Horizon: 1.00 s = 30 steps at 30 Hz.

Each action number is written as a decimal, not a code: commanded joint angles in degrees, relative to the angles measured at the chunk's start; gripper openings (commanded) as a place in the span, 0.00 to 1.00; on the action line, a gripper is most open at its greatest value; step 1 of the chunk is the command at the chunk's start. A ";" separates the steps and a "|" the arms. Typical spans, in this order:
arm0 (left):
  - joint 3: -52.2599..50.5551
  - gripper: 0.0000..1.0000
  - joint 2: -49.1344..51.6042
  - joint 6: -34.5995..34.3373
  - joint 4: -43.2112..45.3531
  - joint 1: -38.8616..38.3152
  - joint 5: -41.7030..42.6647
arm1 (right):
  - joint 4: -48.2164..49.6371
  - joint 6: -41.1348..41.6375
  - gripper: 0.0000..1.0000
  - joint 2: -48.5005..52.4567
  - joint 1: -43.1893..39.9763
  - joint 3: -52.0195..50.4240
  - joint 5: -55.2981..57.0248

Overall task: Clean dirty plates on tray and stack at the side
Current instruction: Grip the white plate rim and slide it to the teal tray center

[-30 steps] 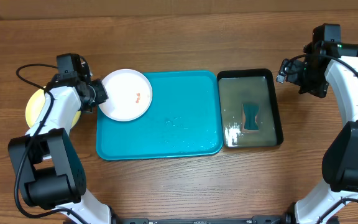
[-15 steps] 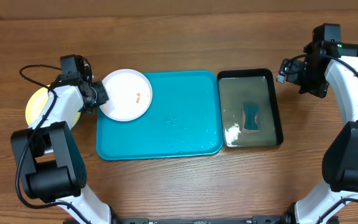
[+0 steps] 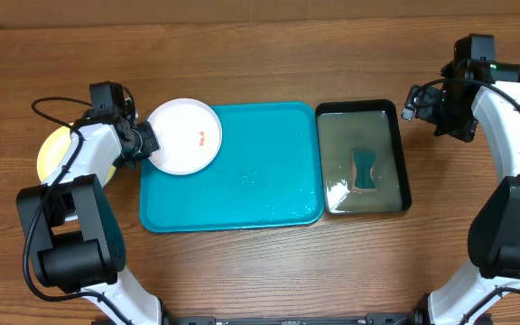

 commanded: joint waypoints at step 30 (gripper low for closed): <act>-10.36 0.05 -8.79 -13.84 -11.23 -14.99 9.53 | 0.22 0.17 1.00 -0.59 -0.04 0.61 -0.07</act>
